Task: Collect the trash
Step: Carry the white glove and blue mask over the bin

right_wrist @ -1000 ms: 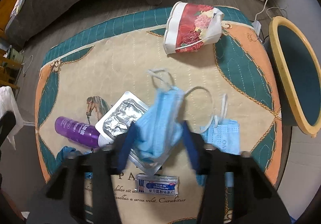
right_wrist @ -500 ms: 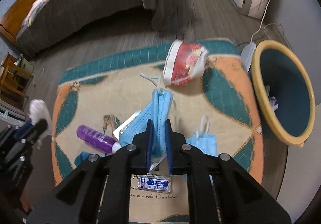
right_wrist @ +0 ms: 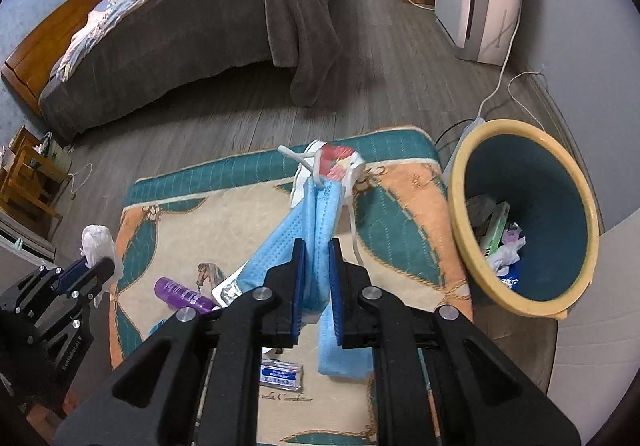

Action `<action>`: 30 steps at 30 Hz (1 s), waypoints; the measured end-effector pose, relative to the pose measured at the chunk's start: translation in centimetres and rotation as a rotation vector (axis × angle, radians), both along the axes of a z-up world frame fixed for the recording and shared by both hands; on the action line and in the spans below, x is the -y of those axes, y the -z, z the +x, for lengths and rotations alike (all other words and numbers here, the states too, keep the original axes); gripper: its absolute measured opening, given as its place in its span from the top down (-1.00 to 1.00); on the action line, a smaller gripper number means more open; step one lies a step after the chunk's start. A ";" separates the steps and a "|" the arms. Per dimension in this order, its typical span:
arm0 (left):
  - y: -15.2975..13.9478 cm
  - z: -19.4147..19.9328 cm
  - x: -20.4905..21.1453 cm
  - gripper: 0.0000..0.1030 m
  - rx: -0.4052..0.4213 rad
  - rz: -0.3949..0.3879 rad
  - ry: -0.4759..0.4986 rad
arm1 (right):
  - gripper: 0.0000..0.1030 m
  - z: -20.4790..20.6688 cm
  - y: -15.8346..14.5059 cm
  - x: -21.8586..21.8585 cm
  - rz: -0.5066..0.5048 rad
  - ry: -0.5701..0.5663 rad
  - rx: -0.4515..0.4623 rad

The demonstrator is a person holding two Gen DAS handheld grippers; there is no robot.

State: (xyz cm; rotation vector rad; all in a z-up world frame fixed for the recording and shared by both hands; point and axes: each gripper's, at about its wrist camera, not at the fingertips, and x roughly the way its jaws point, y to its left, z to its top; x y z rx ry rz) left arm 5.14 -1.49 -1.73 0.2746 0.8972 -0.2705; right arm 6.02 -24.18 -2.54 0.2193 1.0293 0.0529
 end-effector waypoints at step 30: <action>0.0 0.1 12.0 0.67 0.013 -0.014 0.165 | 0.79 -0.2 -5.2 9.8 -0.141 0.035 0.149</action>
